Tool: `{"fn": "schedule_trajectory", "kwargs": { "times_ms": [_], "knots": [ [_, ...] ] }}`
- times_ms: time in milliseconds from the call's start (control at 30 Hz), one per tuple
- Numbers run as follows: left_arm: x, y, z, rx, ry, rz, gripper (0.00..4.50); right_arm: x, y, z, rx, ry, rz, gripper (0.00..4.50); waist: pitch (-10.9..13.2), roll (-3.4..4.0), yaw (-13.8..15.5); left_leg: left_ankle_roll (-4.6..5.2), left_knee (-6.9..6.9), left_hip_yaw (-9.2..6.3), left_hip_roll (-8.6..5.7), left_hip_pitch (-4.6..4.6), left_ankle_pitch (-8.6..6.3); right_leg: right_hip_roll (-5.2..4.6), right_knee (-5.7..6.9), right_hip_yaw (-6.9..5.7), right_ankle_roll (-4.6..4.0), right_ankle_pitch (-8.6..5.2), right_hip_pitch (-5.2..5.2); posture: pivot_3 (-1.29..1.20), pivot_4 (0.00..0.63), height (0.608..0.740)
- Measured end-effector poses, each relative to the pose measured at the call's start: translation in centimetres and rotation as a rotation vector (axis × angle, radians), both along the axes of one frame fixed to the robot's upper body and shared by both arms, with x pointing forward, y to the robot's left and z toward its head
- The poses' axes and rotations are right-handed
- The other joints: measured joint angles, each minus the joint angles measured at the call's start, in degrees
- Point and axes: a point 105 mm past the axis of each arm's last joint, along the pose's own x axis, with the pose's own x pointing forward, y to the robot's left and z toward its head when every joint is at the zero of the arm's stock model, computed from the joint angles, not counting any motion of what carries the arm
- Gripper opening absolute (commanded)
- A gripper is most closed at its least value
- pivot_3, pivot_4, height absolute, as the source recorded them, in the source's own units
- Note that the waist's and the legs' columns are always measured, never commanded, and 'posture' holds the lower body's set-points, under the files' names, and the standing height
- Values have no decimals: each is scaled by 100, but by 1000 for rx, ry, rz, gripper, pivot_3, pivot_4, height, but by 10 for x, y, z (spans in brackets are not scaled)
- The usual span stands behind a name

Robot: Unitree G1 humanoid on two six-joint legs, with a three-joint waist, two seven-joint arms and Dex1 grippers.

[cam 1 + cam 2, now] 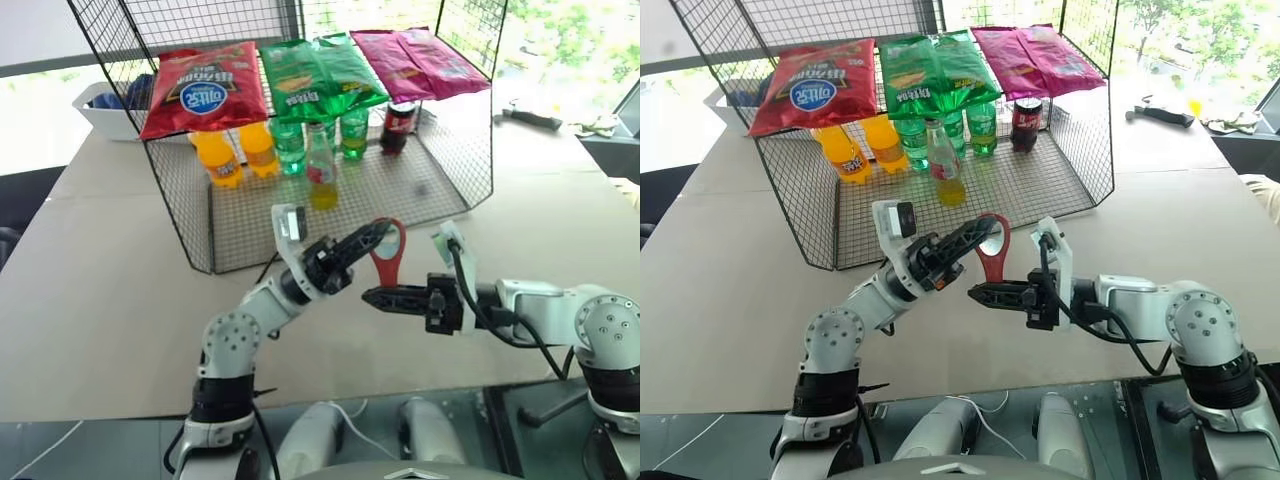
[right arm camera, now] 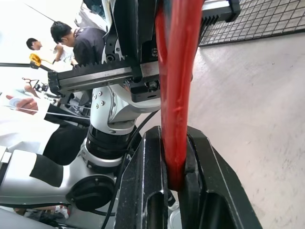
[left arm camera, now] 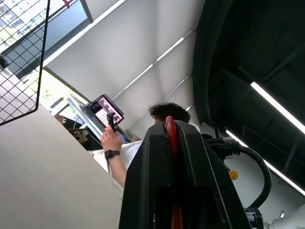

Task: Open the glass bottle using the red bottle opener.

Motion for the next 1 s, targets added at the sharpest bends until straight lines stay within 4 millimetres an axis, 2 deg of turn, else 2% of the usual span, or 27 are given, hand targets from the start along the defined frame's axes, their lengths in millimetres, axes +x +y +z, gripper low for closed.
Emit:
{"fn": "schedule_trajectory", "kwargs": {
  "times_ms": [200, 233, 300, 400, 533, 667, 767, 800, 900, 1000],
  "knots": [
    [0, 0, -1, 0, 5, 12, 0, 1, -2, 0, -2, 3, -6, 27, 0, 0, 0, 0, 0, 1, 0, 1, 0, 1, 0, 0, 0, 0, 1, 0, 150, 740],
    [0, 0, -1, 0, 5, 12, 556, 1, -2, 0, -2, 3, -5, 0, 0, 0, 0, 0, 0, 1, 0, 0, 0, 1, 0, 0, 0, 0, 1, 0, 150, 740],
    [2, 3, -5, 26, 8, 31, 1126, 4, -4, 3, 10, -8, -19, 0, 0, 0, 0, 0, 0, 1, 0, 1, 0, 1, 0, 0, 0, 0, 1, 0, 150, 740],
    [7, 10, -12, 58, 20, 76, 2523, 9, -10, 10, 20, -37, -55, 0, 0, 0, 1, 0, 0, 1, 0, 1, 0, 1, 0, 0, 0, 0, 1, 0, 150, 740],
    [13, 11, -14, 57, 39, 106, 4069, 8, -10, 10, 18, -56, -47, 0, 0, 0, 3, 0, 0, 1, 0, 0, 0, 1, -1, 0, 0, 0, 0, 0, 150, 740],
    [15, 16, -14, 60, 34, 128, 4069, 10, -17, 5, -32, -102, -75, 0, 0, 0, 7, 0, 0, -1, 0, -1, 0, 1, -1, -2, 0, 0, 0, 0, 150, 740],
    [23, 22, -11, 90, 0, 211, 4069, 31, -37, -6, -142, -185, -221, 0, 0, 0, 12, 0, 1, 5, -2, 1, 0, 0, 0, 0, 1, 0, 1, 0, 150, 740],
    [29, 24, -7, 86, -15, 268, 4069, 45, -47, -7, -183, -256, -303, 0, 0, -1, 14, 0, 1, 6, -2, 1, 0, 0, 0, 0, 1, 1, 1, 0, 150, 740],
    [43, 33, 3, 77, -63, 418, 4069, 71, -67, -1, -245, -406, -474, 0, 0, -1, 11, -1, 1, 10, 0, 3, 0, 1, 0, 3, 2, 1, 1, 0, 150, 740],
    [60, 46, -2, 187, -134, 636, 4069, 89, -81, 3, -277, -517, -615, 0, 0, -1, 5, -2, -5, 21, 2, 7, 0, 4, 0, 13, 1, 1, -1, 0, 150, 740]
  ]
}}
